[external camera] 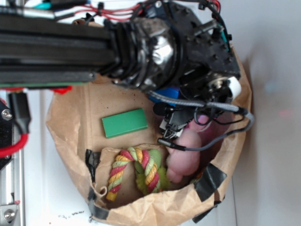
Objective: Grab the blue block.
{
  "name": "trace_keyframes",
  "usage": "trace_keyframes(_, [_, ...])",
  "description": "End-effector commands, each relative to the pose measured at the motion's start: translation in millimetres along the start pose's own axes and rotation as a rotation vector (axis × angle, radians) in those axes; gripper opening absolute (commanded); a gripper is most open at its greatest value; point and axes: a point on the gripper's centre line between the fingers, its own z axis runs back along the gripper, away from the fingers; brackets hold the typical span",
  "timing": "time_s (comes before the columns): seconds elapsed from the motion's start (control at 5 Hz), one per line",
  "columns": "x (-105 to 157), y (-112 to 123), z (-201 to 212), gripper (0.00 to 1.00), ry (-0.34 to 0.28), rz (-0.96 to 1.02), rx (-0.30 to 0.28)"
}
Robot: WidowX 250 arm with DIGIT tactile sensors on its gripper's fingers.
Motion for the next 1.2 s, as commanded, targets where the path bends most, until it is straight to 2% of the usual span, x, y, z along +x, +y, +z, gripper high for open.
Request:
trace_keyframes(0.0, [8,26,7,1.00,-0.026,0.028,0.086])
trace_keyframes(1.0, [-23,24,2,1.00,0.044,-0.004,0.063])
